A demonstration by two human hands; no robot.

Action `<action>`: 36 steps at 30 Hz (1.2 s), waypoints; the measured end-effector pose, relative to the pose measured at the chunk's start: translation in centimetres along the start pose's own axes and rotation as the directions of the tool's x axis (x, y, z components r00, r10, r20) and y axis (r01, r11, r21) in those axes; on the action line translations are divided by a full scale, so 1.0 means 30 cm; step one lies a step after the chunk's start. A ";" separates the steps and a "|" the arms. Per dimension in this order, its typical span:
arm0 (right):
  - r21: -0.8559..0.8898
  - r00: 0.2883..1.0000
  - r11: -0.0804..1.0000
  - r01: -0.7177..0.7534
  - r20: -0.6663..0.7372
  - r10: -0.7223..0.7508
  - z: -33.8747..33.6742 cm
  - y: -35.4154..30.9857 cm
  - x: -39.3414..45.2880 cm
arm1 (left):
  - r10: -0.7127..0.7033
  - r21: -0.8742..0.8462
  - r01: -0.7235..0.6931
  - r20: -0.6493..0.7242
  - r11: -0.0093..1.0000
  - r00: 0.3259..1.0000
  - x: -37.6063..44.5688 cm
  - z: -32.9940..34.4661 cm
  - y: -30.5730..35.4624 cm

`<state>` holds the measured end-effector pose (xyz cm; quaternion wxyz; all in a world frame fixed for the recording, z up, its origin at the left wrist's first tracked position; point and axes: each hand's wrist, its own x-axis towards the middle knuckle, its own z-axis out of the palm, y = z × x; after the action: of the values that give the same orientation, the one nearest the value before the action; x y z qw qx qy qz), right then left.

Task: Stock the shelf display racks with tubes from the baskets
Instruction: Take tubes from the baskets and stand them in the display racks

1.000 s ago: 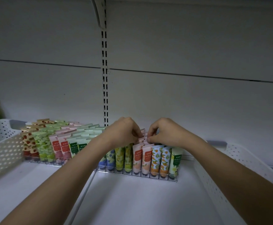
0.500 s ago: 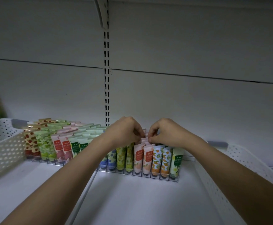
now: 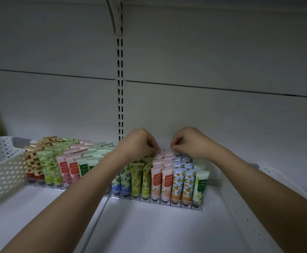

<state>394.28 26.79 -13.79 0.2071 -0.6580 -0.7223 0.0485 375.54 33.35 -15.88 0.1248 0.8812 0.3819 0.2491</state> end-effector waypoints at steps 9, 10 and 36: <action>-0.089 0.995 0.996 0.021 0.094 -0.013 0.045 0.012 0.047 | -0.008 0.028 0.007 0.051 1.000 0.999 0.056 0.024 -0.012; -0.096 0.995 0.995 0.023 0.098 -0.014 0.045 0.012 0.048 | -0.014 0.034 0.012 0.066 0.999 0.998 0.061 0.025 -0.013; -0.150 0.999 0.988 0.017 0.053 -0.009 0.036 0.053 0.037 | -0.021 0.147 0.003 0.119 0.989 0.993 0.100 0.067 0.031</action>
<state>395.32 28.30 -15.04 0.1381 -0.6656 -0.7334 0.0097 378.94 34.87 -16.18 0.0842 0.8991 0.3962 0.1661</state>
